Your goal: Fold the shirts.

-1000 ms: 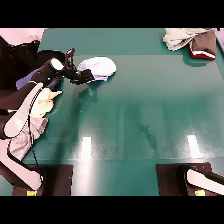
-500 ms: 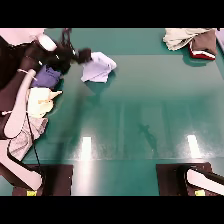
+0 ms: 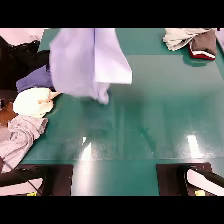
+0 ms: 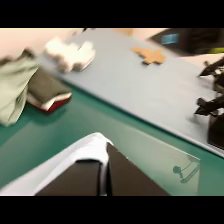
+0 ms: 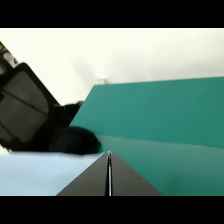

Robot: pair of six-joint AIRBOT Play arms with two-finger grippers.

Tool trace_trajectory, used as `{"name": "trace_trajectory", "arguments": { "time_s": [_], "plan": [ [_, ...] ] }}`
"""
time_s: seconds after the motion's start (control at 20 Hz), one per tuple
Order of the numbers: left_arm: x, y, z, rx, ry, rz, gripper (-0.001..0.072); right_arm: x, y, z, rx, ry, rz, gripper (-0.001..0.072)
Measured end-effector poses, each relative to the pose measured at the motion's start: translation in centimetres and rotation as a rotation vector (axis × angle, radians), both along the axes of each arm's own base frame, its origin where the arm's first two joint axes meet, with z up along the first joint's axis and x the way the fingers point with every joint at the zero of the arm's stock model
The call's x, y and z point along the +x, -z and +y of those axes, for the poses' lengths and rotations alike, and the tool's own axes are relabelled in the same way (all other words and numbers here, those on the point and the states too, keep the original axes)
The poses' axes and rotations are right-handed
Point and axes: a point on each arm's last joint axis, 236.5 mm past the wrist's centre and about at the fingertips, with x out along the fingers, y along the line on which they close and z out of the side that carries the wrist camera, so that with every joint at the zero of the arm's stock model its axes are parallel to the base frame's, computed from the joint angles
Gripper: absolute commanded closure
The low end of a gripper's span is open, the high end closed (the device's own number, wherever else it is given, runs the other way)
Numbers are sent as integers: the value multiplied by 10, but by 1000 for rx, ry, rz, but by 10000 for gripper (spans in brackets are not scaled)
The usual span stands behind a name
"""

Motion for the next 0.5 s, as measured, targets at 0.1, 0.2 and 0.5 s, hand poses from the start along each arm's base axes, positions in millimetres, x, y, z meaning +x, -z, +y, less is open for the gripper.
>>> {"name": "trace_trajectory", "arguments": {
  "time_s": [0.1,0.2,0.5],
  "plan": [
    [-41,-23,-4,-17,54,-80,684,-7,-11,-6,17,39,-41,696],
    [-59,-27,-4,1,73,-114,684,-15,-17,-15,27,79,-68,696],
    [10,103,20,394,-159,67,683,-30,19,-28,29,123,20,696]
  ]
}}
